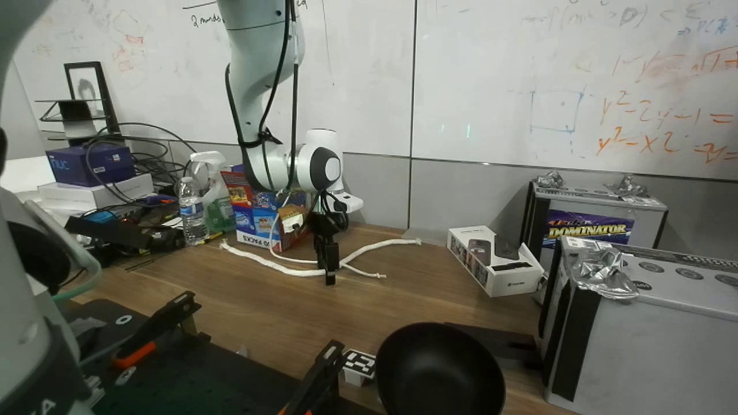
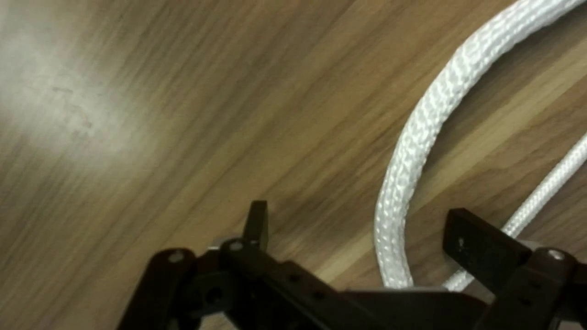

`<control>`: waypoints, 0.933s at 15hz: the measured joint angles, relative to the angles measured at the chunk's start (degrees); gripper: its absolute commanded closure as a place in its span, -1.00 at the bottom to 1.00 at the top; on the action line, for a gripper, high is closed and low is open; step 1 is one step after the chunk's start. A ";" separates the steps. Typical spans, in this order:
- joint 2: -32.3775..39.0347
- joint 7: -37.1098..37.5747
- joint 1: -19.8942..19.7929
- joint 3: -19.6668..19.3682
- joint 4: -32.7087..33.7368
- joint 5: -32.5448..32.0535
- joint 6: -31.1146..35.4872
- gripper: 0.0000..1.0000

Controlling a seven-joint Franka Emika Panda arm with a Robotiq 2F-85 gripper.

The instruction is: Put the string in the blue box

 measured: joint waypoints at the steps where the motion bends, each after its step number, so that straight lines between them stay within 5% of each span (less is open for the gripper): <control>1: 0.00 -0.24 -0.90 0.75 0.13 0.41 0.02 -1.00; 14: -0.12 -7.19 -6.89 6.82 0.67 5.31 1.60 -1.00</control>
